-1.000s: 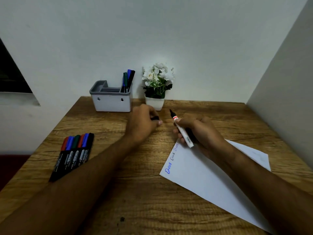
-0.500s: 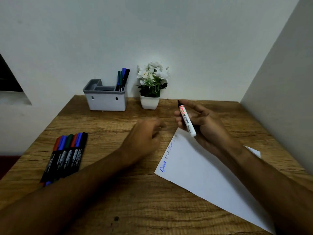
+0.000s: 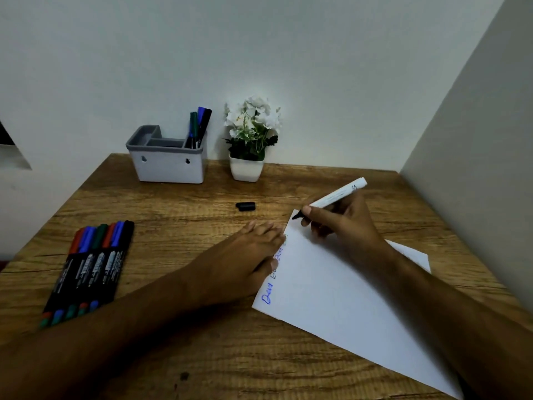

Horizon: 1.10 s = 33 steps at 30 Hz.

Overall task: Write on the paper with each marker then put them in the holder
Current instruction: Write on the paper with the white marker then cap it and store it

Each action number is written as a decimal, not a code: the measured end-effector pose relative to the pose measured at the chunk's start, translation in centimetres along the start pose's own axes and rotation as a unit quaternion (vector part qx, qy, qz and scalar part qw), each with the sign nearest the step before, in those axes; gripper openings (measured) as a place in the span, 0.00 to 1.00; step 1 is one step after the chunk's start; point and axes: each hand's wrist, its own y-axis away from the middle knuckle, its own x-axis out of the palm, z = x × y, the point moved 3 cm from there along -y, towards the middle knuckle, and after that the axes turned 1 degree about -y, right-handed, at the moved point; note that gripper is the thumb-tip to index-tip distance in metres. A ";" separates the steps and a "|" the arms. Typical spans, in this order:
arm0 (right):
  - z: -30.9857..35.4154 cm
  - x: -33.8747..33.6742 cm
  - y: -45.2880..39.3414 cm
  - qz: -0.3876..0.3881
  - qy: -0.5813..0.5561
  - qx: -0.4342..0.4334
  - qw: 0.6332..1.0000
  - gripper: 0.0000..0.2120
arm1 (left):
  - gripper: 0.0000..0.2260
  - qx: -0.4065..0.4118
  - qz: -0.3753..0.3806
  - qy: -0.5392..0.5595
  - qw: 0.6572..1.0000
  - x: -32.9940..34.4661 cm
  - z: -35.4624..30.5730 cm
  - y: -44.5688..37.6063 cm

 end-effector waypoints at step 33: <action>-1.6 1.4 -1.4 0.101 0.187 -0.087 0.973 0.09 | 0.25 -0.008 0.003 -0.029 1.000 -0.2 -0.3 0.7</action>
